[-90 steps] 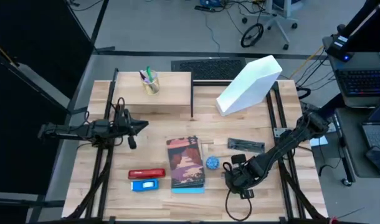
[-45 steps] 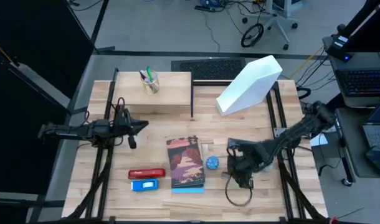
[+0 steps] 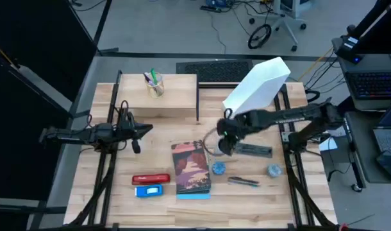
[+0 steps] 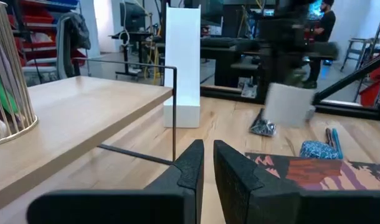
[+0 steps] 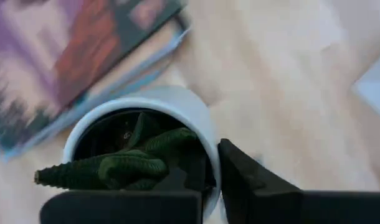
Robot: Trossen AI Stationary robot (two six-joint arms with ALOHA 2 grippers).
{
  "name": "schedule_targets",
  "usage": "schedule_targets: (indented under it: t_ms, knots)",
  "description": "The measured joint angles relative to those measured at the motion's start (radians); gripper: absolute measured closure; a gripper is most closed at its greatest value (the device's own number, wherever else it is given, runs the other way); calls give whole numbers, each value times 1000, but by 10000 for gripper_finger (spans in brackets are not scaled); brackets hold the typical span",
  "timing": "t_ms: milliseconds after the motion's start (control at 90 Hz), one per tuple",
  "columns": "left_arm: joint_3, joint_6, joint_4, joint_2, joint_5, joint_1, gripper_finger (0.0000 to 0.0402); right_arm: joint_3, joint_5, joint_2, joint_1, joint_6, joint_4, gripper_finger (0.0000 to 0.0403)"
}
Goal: Stock shelves
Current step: Put the white flower pot to the right side of the shelf
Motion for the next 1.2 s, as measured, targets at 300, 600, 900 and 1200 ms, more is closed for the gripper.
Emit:
schedule_targets:
  t_ms: [300,600,900,1200]
  knots:
    - [0,0,0,0,-4,0,379,0,10,70,-225,-97,197,396]
    - [0,0,1,0,-4,0,379,1,3,195,-332,-166,300,395]
    - [0,1,0,0,-4,0,379,1,3,234,-373,-156,341,395]
    - [0,31,1,0,-17,0,379,1,2,240,-419,-148,400,388]
